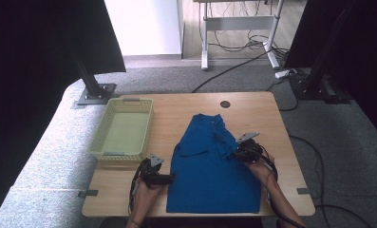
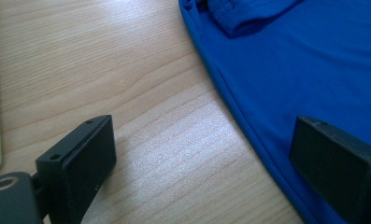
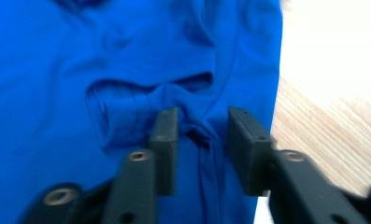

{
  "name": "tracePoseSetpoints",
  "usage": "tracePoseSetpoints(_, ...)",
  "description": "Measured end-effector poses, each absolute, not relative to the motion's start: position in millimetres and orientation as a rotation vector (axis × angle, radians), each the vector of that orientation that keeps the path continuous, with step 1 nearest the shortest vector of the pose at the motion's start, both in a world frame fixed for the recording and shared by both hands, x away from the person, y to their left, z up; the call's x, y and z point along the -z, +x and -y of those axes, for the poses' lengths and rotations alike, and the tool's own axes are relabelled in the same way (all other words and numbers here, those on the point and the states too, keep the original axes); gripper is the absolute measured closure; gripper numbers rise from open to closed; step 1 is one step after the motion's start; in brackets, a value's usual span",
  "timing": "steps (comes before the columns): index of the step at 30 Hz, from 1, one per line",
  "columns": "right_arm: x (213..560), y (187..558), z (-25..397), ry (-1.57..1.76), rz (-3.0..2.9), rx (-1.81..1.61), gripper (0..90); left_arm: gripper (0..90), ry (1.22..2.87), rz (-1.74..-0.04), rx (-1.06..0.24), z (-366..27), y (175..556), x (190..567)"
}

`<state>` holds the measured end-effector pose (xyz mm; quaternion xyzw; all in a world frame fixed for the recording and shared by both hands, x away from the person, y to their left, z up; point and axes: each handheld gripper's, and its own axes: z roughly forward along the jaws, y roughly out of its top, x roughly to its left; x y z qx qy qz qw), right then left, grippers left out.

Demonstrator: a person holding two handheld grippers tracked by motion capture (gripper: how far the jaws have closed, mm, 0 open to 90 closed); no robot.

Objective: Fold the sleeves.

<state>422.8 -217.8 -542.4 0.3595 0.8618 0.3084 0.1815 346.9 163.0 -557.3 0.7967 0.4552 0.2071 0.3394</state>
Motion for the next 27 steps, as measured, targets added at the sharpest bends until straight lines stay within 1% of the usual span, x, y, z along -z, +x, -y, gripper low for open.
tracePoseSetpoints(1,543,423,219,1.034,-2.433,-0.890,73.0,7.1,2.074,-1.185,-0.539,-163,347,557)
tracePoseSetpoints(2,543,424,221,1.043,-2.428,-0.890,79.6,7.1,2.073,-1.187,-0.539,-163,347,557)
tracePoseSetpoints(4,542,425,224,1.050,-2.396,-0.841,85.5,7.1,2.074,-1.186,-0.539,-163,347,557)
tracePoseSetpoints(13,524,422,265,1.193,-2.189,-0.849,86.0,7.1,2.072,-1.187,-0.539,-164,346,557)
tracePoseSetpoints(17,527,426,274,1.232,-2.225,-0.787,78.4,7.1,2.072,-1.186,-0.539,-164,346,557)
tracePoseSetpoints(20,520,427,274,1.244,-2.182,-0.840,72.5,7.1,2.072,-1.187,-0.539,-164,346,557)
tracePoseSetpoints(24,509,434,256,1.166,-2.216,-0.924,67.1,7.1,2.072,-1.186,-0.539,-164,346,557)
tracePoseSetpoints(27,508,443,236,1.109,-2.268,-0.963,63.3,7.1,2.072,-1.186,-0.539,-164,346,557)
